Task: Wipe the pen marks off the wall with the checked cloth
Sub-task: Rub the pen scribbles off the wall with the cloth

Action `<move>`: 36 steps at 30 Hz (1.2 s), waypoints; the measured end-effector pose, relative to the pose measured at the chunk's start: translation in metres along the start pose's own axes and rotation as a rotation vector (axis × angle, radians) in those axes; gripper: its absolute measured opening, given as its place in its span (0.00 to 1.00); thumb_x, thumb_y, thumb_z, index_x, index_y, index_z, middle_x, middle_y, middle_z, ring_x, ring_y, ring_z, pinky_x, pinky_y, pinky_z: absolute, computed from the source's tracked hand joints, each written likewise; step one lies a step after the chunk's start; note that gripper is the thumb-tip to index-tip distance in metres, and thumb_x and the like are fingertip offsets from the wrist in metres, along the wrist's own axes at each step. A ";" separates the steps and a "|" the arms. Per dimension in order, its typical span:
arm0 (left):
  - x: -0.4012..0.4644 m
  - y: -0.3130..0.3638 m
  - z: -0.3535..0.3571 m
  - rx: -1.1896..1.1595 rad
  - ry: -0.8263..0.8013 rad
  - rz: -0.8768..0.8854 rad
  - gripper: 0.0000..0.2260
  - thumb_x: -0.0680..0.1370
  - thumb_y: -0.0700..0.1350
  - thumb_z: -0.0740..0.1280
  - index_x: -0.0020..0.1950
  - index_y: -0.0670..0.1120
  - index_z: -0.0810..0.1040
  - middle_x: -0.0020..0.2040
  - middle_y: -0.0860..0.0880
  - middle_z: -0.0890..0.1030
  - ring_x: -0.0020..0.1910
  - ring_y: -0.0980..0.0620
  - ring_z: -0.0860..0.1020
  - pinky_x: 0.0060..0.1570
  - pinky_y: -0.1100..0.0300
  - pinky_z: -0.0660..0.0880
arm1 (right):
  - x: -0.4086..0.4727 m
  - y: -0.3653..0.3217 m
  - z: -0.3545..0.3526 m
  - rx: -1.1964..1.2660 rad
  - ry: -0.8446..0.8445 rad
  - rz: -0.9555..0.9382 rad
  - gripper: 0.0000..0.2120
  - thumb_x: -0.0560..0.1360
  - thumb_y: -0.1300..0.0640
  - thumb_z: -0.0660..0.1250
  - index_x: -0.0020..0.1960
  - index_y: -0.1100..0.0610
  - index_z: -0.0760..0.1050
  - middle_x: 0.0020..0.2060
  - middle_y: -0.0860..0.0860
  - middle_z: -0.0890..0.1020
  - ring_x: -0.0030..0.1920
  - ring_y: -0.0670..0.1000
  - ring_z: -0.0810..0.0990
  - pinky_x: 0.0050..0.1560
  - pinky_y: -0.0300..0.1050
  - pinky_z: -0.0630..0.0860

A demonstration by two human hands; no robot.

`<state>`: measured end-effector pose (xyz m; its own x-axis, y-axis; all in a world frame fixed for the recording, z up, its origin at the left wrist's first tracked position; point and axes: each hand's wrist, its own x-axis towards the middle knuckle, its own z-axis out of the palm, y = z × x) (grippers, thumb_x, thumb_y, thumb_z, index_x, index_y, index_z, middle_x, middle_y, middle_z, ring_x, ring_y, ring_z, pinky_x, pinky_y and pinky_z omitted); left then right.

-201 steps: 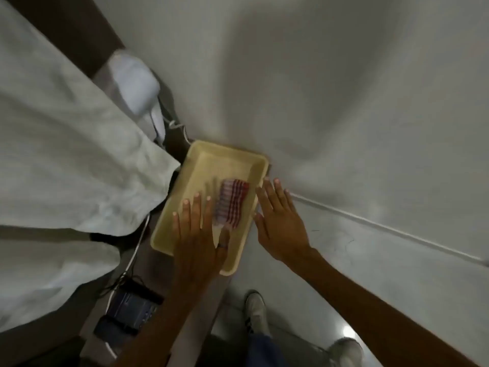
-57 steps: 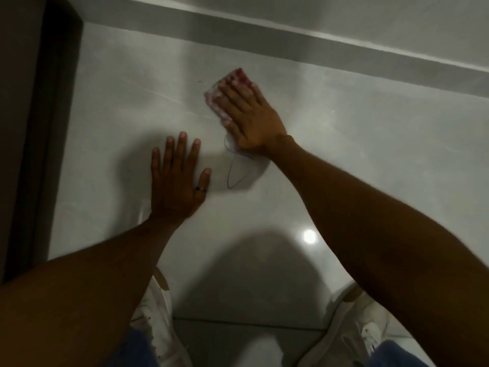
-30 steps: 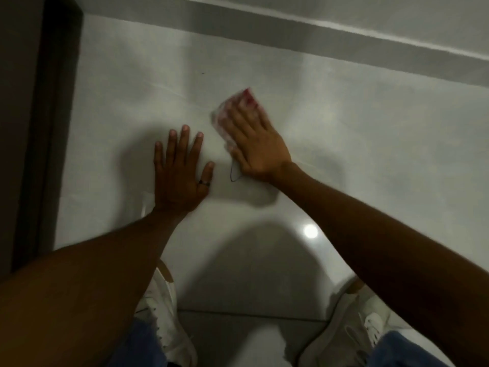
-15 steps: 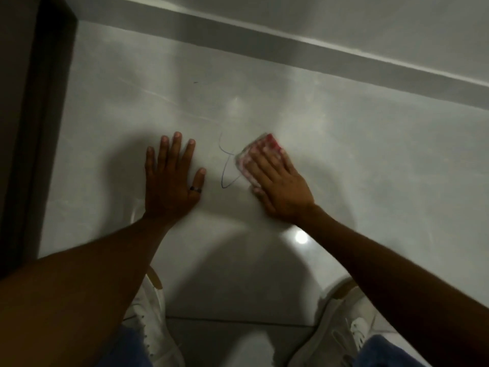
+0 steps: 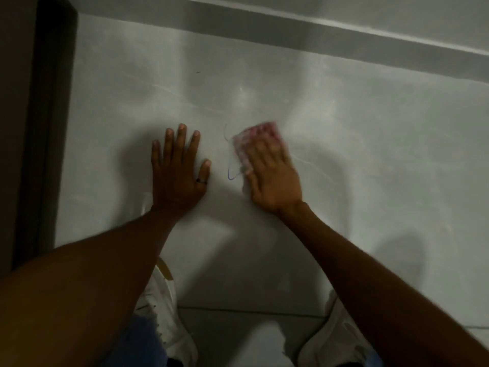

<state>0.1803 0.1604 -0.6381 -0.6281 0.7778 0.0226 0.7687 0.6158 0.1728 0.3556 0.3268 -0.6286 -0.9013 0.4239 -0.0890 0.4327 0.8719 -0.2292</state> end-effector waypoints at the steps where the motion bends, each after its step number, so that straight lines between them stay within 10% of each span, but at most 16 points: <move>1: 0.000 -0.002 0.000 -0.006 -0.009 -0.005 0.31 0.86 0.60 0.56 0.88 0.50 0.61 0.88 0.43 0.59 0.88 0.38 0.57 0.86 0.36 0.51 | -0.002 -0.002 -0.005 0.010 0.021 0.192 0.30 0.87 0.45 0.52 0.86 0.53 0.54 0.86 0.54 0.57 0.87 0.56 0.51 0.87 0.62 0.49; 3: 0.000 -0.001 0.000 -0.015 -0.017 -0.005 0.31 0.86 0.59 0.57 0.88 0.50 0.60 0.88 0.43 0.59 0.88 0.38 0.56 0.86 0.36 0.51 | -0.013 -0.023 -0.002 0.028 0.009 0.292 0.32 0.86 0.43 0.52 0.86 0.53 0.53 0.87 0.54 0.55 0.88 0.56 0.49 0.87 0.63 0.48; 8: 0.000 -0.002 0.001 -0.005 -0.006 0.020 0.31 0.86 0.59 0.57 0.88 0.50 0.60 0.88 0.42 0.59 0.88 0.37 0.57 0.85 0.36 0.51 | -0.045 -0.023 0.009 -0.004 -0.092 -0.437 0.29 0.86 0.46 0.55 0.85 0.53 0.60 0.85 0.56 0.63 0.86 0.60 0.57 0.86 0.64 0.55; 14: -0.001 0.001 -0.001 -0.018 0.012 0.008 0.30 0.87 0.59 0.57 0.88 0.50 0.61 0.88 0.43 0.60 0.87 0.38 0.58 0.86 0.36 0.52 | -0.003 -0.031 0.001 0.025 0.025 0.216 0.31 0.86 0.42 0.52 0.86 0.53 0.55 0.86 0.54 0.57 0.87 0.57 0.52 0.87 0.64 0.51; 19: 0.000 -0.001 0.000 0.012 -0.011 0.018 0.31 0.87 0.59 0.56 0.88 0.50 0.59 0.88 0.42 0.59 0.88 0.38 0.57 0.85 0.35 0.52 | -0.007 -0.003 -0.004 -0.021 -0.137 -0.483 0.29 0.87 0.44 0.53 0.85 0.52 0.58 0.85 0.54 0.62 0.86 0.58 0.57 0.87 0.61 0.51; 25: 0.000 0.001 -0.003 -0.001 -0.021 0.000 0.30 0.87 0.59 0.56 0.88 0.50 0.60 0.88 0.42 0.59 0.88 0.38 0.57 0.85 0.34 0.52 | 0.073 -0.010 -0.023 0.062 -0.009 0.299 0.31 0.86 0.42 0.48 0.87 0.52 0.52 0.87 0.54 0.54 0.88 0.57 0.49 0.88 0.63 0.44; 31: 0.001 0.002 -0.004 0.014 -0.020 0.002 0.30 0.87 0.58 0.56 0.87 0.47 0.63 0.88 0.41 0.61 0.87 0.37 0.58 0.85 0.34 0.54 | 0.072 -0.030 -0.016 -0.026 -0.151 -0.204 0.31 0.87 0.44 0.49 0.87 0.52 0.50 0.87 0.53 0.53 0.88 0.56 0.49 0.88 0.61 0.45; 36: 0.000 0.002 -0.005 0.001 -0.032 0.004 0.30 0.87 0.59 0.56 0.88 0.50 0.61 0.88 0.42 0.60 0.88 0.37 0.57 0.85 0.34 0.52 | 0.095 -0.007 -0.027 0.034 -0.010 0.282 0.32 0.87 0.43 0.48 0.87 0.53 0.49 0.87 0.54 0.52 0.88 0.57 0.48 0.88 0.62 0.45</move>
<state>0.1810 0.1611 -0.6328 -0.6206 0.7841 -0.0079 0.7716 0.6125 0.1720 0.2673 0.3679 -0.6096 -0.7454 0.6464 -0.1630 0.6659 0.7108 -0.2266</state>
